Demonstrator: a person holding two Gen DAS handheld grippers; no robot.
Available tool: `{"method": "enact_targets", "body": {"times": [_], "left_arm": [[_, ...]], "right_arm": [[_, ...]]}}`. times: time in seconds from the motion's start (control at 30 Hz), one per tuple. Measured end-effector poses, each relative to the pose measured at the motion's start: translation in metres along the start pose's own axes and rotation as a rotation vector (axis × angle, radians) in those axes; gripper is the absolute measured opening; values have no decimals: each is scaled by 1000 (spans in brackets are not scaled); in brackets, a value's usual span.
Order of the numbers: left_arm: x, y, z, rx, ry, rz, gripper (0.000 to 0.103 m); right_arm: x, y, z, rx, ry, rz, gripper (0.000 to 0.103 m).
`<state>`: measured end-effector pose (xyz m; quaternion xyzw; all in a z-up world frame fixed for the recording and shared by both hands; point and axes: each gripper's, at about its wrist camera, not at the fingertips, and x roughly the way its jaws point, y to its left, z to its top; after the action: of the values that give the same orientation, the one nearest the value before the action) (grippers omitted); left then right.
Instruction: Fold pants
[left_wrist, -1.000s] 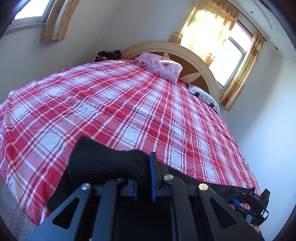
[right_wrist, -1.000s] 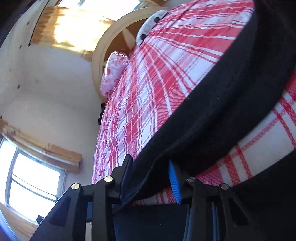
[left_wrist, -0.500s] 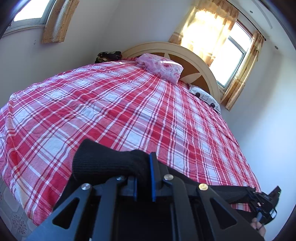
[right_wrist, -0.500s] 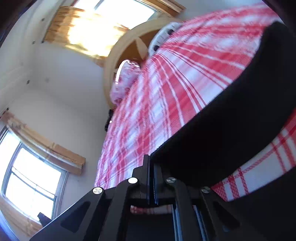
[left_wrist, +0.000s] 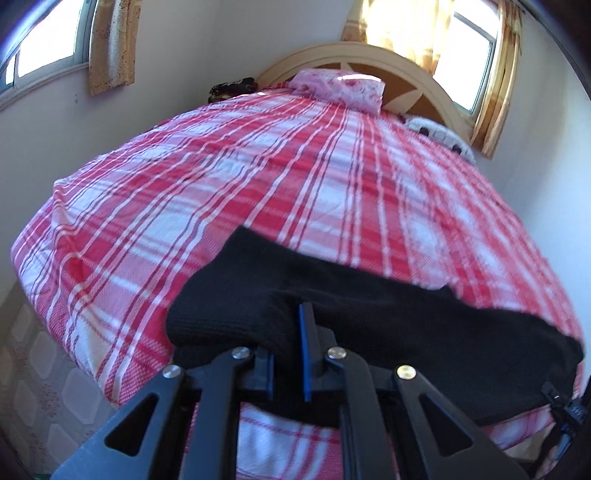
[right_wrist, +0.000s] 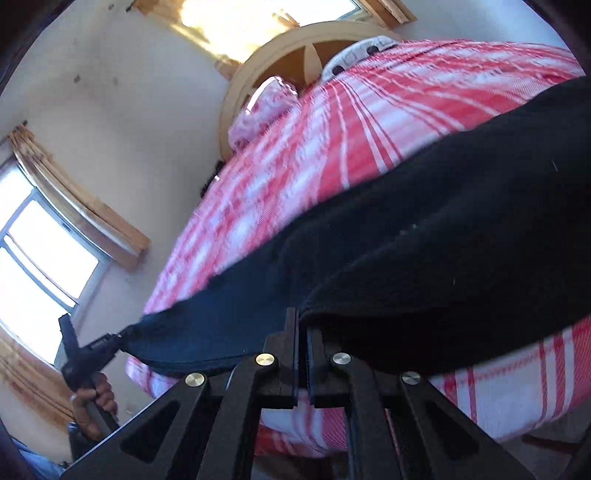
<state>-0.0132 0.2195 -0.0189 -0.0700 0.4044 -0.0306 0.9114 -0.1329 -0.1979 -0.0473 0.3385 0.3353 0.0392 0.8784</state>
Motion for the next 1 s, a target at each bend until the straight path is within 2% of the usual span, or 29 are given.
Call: {"method": "enact_targets", "body": {"times": [0.1,0.13,0.17,0.23,0.3,0.33,0.37,0.4,0.43,0.47,0.5,0.57,0.6,0.7,0.83,0.93,1.0], "left_arm": [[24,6,-17,-1,66,53,17],[27,8,-21,-2,66,52,18],[24,9,-24,4,30,44,18],[20,9,-23,25,37,40,19],[12,17,-20,14,47,30,31],[4,24,-17,-3,45,50,46],[-1,27,-19,-13,32,87,62],[-7,33,-16,-22,7,138,66],[-16,38,-15,-28,-27,186,68],[-25,42,-11,-33,-59,231,68],[-32,44,-7,-36,-84,265,68],[-44,45,1,-36,-140,317,68],[-48,40,4,-26,-162,316,68],[-51,2,15,71,-195,202,68],[-30,-68,11,198,-156,10,68],[-9,-110,5,239,-109,-94,68],[8,-133,0,255,-76,-134,68]], "right_arm": [[14,-12,-12,14,20,-26,4],[12,-14,-14,11,9,-18,4],[12,-13,-14,4,6,-20,4],[11,-12,-13,-9,11,-26,4],[12,-15,-10,14,47,-20,5],[9,-16,-10,32,62,-13,8],[6,-18,-10,43,69,-8,14],[3,-17,-12,48,70,-9,24],[-2,-19,-11,54,63,-12,30],[-6,-19,-13,60,55,-10,42],[-10,-19,-12,68,43,-9,47],[-21,-20,-10,74,-3,-15,47],[-24,-17,-8,69,-17,-18,47],[-27,-15,-5,50,-31,-30,47],[-37,-21,-8,63,-65,-40,47],[-66,-35,-5,80,-156,-81,47],[-98,-54,1,120,-253,-117,47]]}}
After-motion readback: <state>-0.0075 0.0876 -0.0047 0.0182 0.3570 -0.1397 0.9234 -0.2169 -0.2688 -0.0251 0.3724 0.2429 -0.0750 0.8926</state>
